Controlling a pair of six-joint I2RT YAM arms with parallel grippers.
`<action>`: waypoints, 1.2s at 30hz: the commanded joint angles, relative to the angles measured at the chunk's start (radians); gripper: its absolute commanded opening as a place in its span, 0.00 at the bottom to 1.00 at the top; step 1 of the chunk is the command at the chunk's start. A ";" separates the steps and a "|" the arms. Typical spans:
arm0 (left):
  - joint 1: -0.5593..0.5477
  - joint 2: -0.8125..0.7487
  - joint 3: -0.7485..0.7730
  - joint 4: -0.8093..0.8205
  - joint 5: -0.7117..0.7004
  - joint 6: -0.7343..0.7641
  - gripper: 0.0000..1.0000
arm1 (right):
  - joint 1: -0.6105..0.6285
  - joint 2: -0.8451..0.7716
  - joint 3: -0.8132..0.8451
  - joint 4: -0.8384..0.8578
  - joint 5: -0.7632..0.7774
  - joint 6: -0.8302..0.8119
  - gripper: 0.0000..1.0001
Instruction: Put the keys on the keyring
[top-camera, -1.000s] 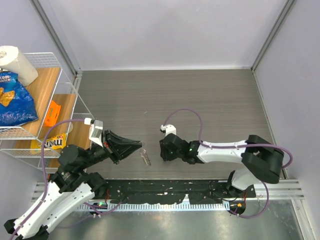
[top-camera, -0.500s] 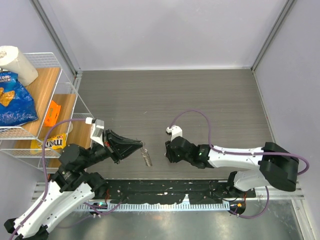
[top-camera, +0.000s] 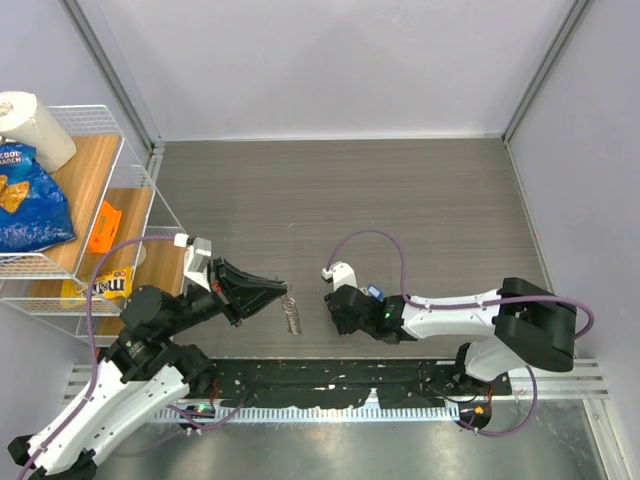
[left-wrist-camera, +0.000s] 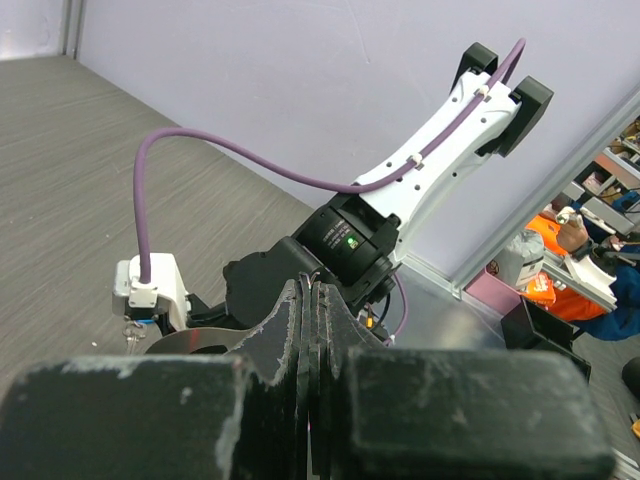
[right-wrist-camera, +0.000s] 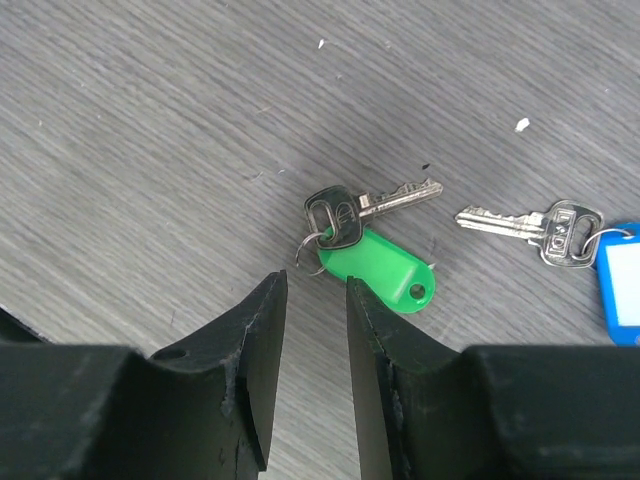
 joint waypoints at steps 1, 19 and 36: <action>-0.001 0.009 0.011 0.062 0.017 0.003 0.00 | 0.006 0.020 0.045 0.051 0.066 -0.017 0.37; -0.001 0.011 0.017 0.050 0.014 0.007 0.00 | 0.020 0.050 0.064 0.072 0.092 -0.023 0.22; -0.002 0.000 0.023 0.036 0.012 0.013 0.00 | 0.053 0.094 0.119 0.008 0.165 0.014 0.35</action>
